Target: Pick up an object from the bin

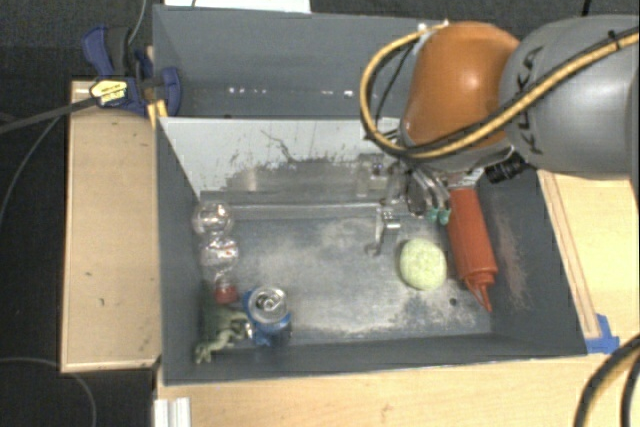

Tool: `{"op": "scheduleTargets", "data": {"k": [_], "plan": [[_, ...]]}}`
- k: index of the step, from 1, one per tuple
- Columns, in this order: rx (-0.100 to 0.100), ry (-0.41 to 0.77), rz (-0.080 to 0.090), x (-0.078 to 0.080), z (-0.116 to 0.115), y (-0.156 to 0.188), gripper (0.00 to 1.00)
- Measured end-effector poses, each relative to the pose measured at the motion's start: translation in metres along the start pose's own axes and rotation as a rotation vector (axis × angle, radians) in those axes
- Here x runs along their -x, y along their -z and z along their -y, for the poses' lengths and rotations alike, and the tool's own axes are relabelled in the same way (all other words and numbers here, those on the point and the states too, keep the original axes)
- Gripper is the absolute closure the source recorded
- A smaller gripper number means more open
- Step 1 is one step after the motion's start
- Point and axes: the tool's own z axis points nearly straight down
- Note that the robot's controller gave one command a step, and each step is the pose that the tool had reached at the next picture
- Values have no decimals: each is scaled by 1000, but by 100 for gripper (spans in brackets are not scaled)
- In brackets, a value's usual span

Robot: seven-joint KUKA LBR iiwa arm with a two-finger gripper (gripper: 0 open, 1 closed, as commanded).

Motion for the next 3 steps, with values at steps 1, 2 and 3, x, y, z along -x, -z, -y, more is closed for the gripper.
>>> {"op": "scheduleTargets", "data": {"k": [1,2,3], "plan": [[0,-1,8,2,0,5,0],[3,-202,14,-6,38,-36,0],[1,-272,6,-17,85,-43,0]]}}
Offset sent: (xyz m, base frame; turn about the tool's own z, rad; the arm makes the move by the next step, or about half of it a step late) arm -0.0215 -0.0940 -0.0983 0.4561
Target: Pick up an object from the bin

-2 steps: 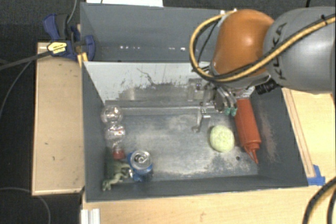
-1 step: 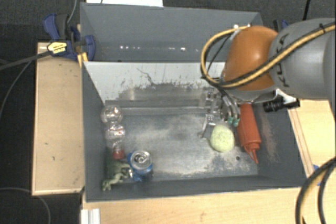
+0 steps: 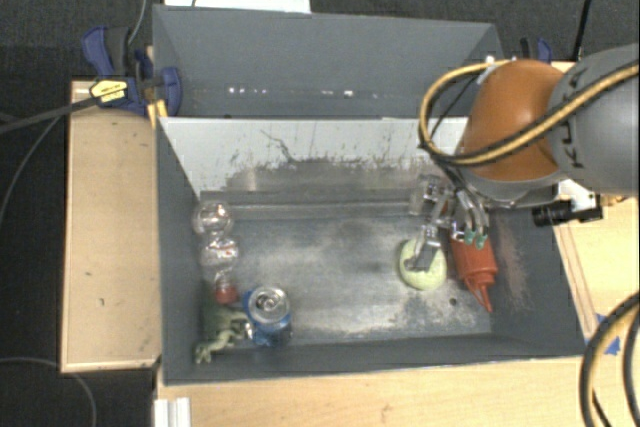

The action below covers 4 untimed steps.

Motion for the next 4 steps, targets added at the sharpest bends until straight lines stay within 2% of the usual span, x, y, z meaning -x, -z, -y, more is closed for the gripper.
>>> {"op": "scheduleTargets", "data": {"k": [1,2,3,4], "plan": [[1,243,5,-9,19,2,0],[1,-79,3,-2,34,-24,0],[4,154,25,-8,39,-47,100],[4,154,25,-8,39,-47,100]]}}
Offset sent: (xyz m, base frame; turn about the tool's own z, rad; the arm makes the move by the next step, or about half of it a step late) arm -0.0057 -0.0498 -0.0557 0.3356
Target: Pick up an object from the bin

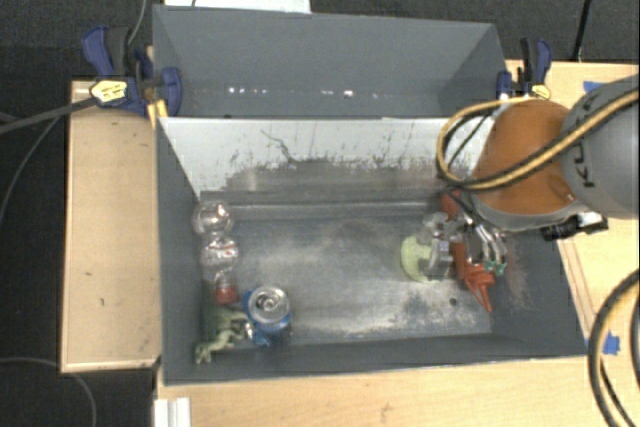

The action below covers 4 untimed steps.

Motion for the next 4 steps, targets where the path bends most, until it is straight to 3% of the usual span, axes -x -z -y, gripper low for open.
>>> {"op": "scheduleTargets", "data": {"k": [2,3,4], "plan": [[0,0,-3,-1,0,8,100],[0,0,-11,-3,0,27,100],[0,-1,-6,-2,0,43,100]]}}
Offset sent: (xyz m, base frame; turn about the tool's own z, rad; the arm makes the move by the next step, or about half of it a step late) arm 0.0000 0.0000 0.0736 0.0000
